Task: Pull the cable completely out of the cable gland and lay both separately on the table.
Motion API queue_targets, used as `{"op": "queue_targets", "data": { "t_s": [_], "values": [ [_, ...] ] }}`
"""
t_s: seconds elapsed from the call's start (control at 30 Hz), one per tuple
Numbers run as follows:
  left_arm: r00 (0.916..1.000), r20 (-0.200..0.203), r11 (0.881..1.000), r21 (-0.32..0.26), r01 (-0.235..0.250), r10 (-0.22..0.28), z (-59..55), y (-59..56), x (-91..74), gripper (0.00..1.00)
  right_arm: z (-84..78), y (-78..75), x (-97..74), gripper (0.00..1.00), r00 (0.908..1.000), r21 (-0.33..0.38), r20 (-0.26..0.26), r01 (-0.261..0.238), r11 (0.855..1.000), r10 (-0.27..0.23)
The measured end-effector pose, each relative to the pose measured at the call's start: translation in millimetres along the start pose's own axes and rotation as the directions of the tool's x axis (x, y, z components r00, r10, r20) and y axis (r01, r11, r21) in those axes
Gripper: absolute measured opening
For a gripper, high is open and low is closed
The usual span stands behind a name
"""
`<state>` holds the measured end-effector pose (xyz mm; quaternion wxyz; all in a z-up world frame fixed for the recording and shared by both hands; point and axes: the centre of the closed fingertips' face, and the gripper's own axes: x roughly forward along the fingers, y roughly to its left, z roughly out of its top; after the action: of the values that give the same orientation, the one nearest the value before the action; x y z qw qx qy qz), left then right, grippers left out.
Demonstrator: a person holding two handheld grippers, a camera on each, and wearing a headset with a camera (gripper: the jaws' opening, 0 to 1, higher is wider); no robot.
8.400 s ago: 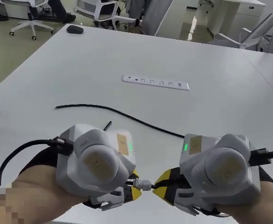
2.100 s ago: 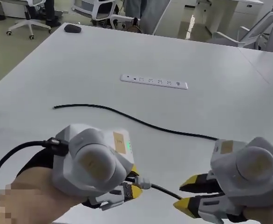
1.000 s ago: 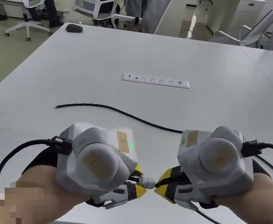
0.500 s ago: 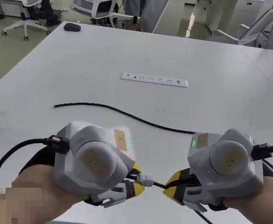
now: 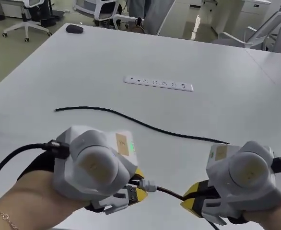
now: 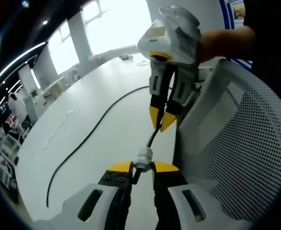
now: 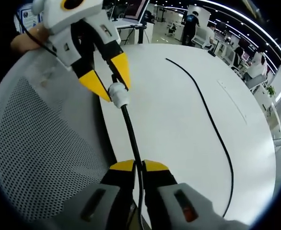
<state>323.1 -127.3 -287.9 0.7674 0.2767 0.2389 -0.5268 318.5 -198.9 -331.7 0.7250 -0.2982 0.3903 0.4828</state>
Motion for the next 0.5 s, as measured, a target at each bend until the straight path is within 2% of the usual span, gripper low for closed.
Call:
{"op": "queue_targets", "data": {
  "t_s": [0.33,0.5],
  "values": [
    [1.0,0.0,1.0,0.002,-0.003,0.003,0.6,0.4,0.2,0.17,-16.6,-4.6,-5.0,0.04,0.9994,0.018,-0.033,0.016,1.0,-0.015],
    [0.9999,0.005,1.0,-0.007,-0.015,0.015,1.1,3.5,-1.5,0.17,-29.9,-10.9,-10.3,0.04,0.9976,0.032,-0.061,0.037,0.999,-0.035]
  ]
}}
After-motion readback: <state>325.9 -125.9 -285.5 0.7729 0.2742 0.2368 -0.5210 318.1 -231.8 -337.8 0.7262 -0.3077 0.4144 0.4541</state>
